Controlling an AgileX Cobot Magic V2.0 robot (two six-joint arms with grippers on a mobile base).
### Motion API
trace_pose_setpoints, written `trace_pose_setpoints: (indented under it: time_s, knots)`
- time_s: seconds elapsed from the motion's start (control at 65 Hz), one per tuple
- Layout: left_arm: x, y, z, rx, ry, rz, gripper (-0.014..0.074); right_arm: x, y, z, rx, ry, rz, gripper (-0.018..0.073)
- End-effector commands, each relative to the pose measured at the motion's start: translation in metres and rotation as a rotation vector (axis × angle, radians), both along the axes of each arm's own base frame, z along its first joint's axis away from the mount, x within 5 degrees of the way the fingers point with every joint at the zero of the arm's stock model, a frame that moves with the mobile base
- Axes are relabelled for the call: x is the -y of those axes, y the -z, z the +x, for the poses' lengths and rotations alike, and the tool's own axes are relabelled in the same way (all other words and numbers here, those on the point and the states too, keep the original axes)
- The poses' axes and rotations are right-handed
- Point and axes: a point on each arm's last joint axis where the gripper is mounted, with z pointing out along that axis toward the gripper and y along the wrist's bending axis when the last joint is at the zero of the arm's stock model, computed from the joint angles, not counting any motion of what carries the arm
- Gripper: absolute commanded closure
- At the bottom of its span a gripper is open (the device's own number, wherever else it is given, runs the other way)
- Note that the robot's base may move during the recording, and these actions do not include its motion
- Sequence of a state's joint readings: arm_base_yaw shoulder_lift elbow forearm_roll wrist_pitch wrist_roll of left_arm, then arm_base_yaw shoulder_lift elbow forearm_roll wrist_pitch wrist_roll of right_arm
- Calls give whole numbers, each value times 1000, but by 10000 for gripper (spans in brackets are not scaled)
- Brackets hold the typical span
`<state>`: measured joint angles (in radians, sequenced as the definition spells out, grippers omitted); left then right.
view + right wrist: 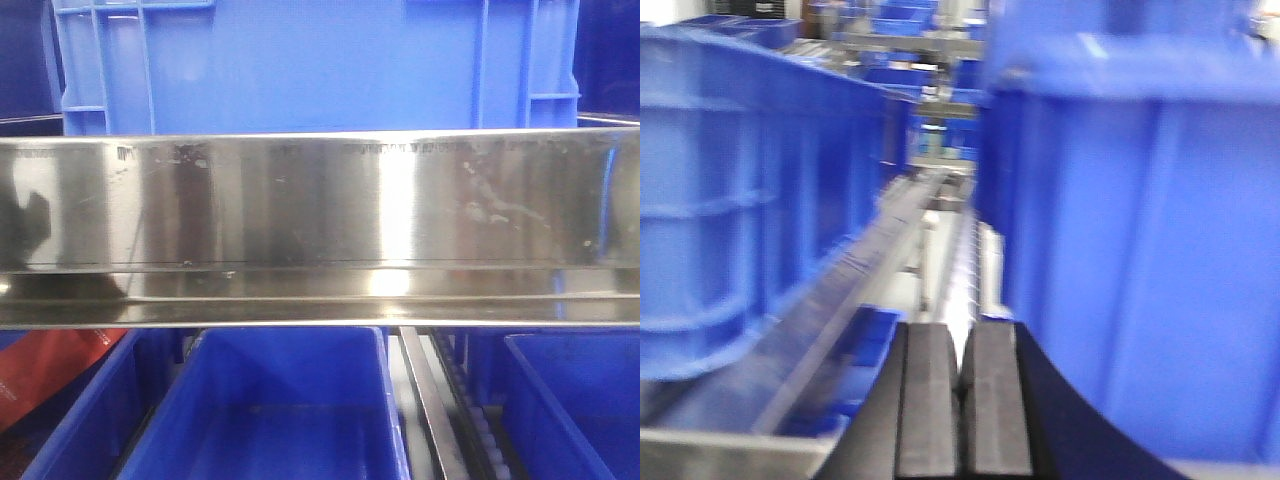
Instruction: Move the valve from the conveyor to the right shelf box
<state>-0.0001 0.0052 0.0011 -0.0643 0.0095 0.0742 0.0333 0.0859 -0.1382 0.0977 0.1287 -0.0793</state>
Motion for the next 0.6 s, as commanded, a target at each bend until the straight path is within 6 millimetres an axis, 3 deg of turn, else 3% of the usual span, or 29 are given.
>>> trace_pose_setpoints:
  time_s: [0.0,0.154,0.585]
  knots:
    - [0,-3,-1,30,-4,-14,708,2,13,-2,25,36,16,718]
    - [0,-3,-1,30,-4,-14,708,3,36,-2,11,57,21,718]
    - [0,-3,-1,34,-4,-14,708,4,33,-2,39,56,21,718]
